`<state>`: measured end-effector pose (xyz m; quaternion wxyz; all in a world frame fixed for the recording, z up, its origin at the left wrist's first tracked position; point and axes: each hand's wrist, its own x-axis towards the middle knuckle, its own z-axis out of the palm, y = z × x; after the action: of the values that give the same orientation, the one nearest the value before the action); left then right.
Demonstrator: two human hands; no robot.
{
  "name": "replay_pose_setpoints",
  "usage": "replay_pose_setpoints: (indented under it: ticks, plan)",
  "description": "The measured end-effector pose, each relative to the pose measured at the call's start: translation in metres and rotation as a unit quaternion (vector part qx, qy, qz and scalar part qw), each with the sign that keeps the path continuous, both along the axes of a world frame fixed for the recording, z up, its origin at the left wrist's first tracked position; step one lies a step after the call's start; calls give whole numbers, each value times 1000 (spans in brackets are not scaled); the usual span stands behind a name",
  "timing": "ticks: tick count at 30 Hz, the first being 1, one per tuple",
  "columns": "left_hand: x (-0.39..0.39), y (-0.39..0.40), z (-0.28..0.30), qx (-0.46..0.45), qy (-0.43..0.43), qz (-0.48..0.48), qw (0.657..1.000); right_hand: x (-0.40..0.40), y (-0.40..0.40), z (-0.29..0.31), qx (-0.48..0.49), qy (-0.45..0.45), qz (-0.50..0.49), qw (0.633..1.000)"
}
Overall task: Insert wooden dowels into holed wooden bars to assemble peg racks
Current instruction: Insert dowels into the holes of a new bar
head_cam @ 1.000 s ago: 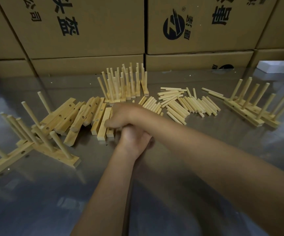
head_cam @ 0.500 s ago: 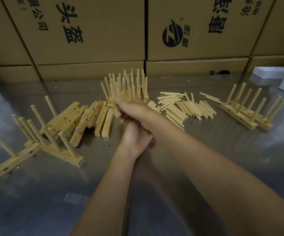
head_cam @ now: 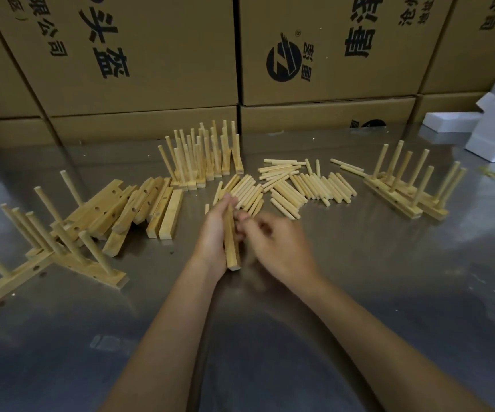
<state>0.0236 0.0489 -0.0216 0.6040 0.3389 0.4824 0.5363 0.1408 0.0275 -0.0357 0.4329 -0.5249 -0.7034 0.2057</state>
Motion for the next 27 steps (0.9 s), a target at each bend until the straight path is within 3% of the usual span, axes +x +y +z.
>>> replay_pose_setpoints:
  ticks: [3, 6, 14, 20, 27]
  plan:
    - [-3, -1, 1, -5, -77, 8, 997, 31, 22, -1, 90, -101, -101, 986]
    - [-1, 5, 0, -13, -94, 13, 995, 53, 39, -10, 18, -248, -151, 957]
    - [-1, 7, -2, 17, -84, -57, 995, 52, 30, -11, 45, -278, -162, 946]
    - [-4, 9, -2, 15, -41, -126, 991, 51, 2, -5, 29, -73, -57, 995]
    - [-4, 13, -3, 22, -12, -161, 987, 53, 1, 7, 70, -167, -14, 983]
